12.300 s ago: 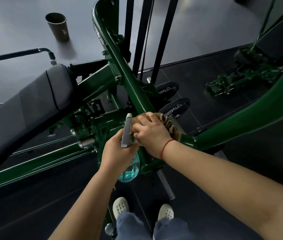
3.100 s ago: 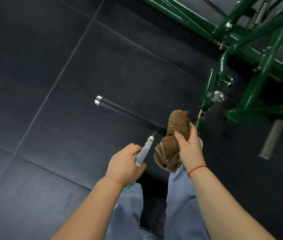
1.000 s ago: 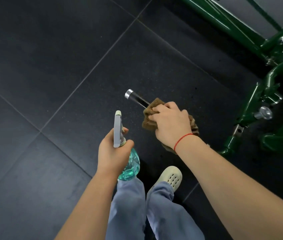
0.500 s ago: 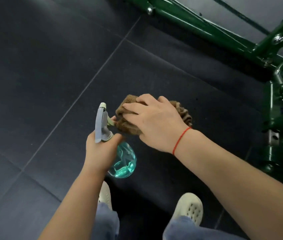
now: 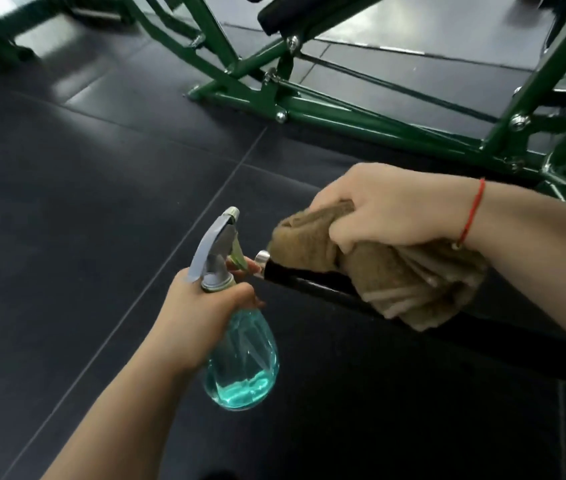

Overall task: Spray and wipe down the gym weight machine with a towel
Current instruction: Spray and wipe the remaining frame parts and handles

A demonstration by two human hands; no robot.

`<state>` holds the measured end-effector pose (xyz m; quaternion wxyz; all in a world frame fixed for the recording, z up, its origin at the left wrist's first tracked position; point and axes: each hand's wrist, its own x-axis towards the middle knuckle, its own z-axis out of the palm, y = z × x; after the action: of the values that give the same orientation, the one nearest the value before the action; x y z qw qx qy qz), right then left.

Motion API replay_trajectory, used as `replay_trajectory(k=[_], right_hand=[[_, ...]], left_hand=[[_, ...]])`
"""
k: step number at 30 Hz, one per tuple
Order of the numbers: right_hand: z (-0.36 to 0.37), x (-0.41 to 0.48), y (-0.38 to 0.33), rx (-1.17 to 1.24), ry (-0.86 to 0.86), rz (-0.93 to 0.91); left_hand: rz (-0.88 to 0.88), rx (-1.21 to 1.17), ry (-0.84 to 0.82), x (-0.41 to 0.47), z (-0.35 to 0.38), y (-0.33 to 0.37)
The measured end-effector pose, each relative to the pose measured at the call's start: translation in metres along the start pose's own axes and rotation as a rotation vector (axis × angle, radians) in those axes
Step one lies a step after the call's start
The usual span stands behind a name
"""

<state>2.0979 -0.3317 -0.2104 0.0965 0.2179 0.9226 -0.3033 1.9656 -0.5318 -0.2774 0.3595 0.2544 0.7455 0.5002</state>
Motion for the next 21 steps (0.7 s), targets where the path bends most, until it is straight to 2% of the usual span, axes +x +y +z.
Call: replay_trajectory(k=[2,4,9,13,16,19,21], right_hand=[[0.004,0.016,-0.003,0.068,0.148,0.042],[0.017,0.03,-0.013,0.096,0.202,0.058],[0.05,0.052,-0.028,0.046,-0.008,0.13],[0.052,0.035,-0.031,0.122,0.033,0.202],[0.063,0.018,-0.038,-0.067,0.143,0.208],[0.092,-0.003,-0.045,-0.395,0.398,0.164],[0.114,-0.015,-0.047,-0.519,0.49,0.143]], left_hand=[[0.012,0.017,0.004,0.003,0.002,0.0],[0.026,0.029,-0.011,0.003,-0.001,0.001],[-0.012,0.064,-0.108,-0.002,-0.005,0.005],[-0.044,0.08,-0.131,-0.003,-0.01,0.001],[-0.035,0.093,-0.138,-0.005,-0.01,0.0],[-0.031,0.048,-0.114,-0.009,-0.008,0.0],[-0.031,0.053,-0.116,-0.011,-0.008,0.0]])
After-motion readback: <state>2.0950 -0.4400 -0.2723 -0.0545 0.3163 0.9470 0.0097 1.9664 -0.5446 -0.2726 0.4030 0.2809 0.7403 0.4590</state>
